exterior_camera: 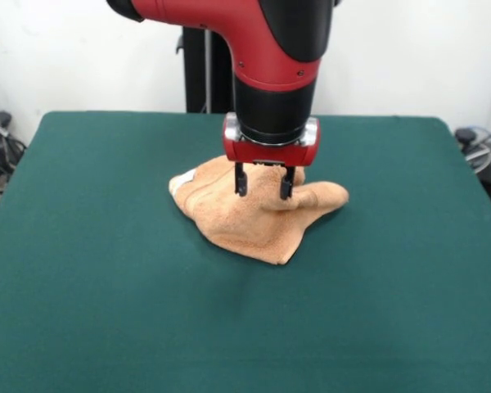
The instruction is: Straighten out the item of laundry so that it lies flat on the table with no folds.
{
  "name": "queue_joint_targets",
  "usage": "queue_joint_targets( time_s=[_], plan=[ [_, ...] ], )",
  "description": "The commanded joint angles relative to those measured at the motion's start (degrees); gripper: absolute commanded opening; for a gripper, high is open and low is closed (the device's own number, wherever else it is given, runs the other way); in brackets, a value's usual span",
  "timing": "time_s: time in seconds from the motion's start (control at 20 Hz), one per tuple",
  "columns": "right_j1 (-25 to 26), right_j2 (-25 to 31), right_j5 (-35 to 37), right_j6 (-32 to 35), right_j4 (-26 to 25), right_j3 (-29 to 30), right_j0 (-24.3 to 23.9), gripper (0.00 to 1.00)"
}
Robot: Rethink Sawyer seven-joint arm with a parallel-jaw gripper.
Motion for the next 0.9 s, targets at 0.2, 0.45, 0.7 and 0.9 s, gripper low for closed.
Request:
queue_joint_targets(
  time_s=[0.2,0.45,0.7,0.9],
  plan=[
    [0.61,3.75,-4.05,3.99,-2.15,5.45,0.76,1.0],
    [0.09,3.46,-3.83,4.32,-2.15,5.77,1.11,1.0],
    [-0.39,3.08,-4.01,5.53,-1.87,6.06,2.07,1.0],
    [-0.71,2.88,-3.62,6.03,-1.62,6.08,2.65,1.0]
  ],
)
